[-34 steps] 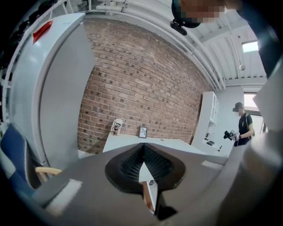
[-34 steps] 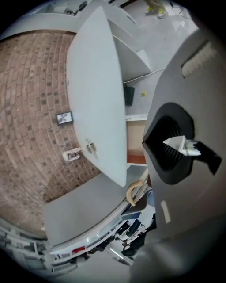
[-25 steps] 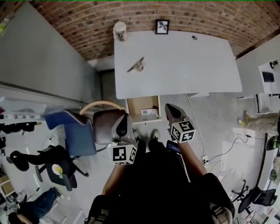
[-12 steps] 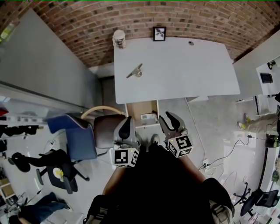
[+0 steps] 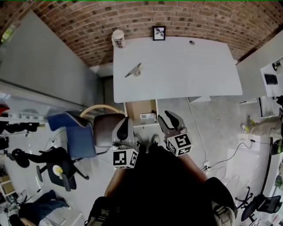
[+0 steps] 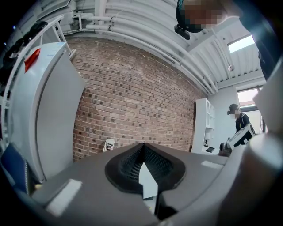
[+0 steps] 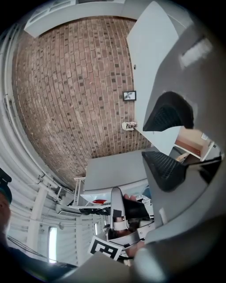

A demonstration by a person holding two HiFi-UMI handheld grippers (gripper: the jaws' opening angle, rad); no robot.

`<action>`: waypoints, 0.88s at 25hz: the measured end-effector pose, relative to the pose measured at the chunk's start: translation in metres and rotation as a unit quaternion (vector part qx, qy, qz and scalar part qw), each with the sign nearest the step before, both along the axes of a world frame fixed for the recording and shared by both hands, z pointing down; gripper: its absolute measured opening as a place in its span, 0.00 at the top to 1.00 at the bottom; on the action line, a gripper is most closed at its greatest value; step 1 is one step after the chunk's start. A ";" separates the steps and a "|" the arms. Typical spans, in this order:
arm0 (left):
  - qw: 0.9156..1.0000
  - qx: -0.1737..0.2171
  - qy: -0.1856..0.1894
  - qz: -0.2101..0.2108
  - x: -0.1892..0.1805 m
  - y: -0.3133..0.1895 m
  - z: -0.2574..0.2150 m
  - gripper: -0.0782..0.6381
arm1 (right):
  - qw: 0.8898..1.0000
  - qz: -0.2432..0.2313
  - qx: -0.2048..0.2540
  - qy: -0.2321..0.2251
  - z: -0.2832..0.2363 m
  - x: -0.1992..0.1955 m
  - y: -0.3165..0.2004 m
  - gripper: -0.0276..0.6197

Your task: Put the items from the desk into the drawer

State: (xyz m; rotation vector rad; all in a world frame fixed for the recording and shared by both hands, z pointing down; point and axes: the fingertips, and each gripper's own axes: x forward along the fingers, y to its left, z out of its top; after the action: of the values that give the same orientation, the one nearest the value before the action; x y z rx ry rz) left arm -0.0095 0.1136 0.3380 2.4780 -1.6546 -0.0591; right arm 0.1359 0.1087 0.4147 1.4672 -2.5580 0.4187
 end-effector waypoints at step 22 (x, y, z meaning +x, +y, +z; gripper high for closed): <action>0.999 0.015 0.000 -0.034 0.011 -0.020 0.001 0.86 | 0.998 -0.057 -0.007 -0.001 0.015 -0.004 -0.051 0.73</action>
State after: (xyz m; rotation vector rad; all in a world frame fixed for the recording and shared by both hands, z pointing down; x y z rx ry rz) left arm 0.0019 0.0933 0.3392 2.4436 -1.7497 -0.0912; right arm 0.1322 0.0575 0.4301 1.3093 -2.6183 0.4206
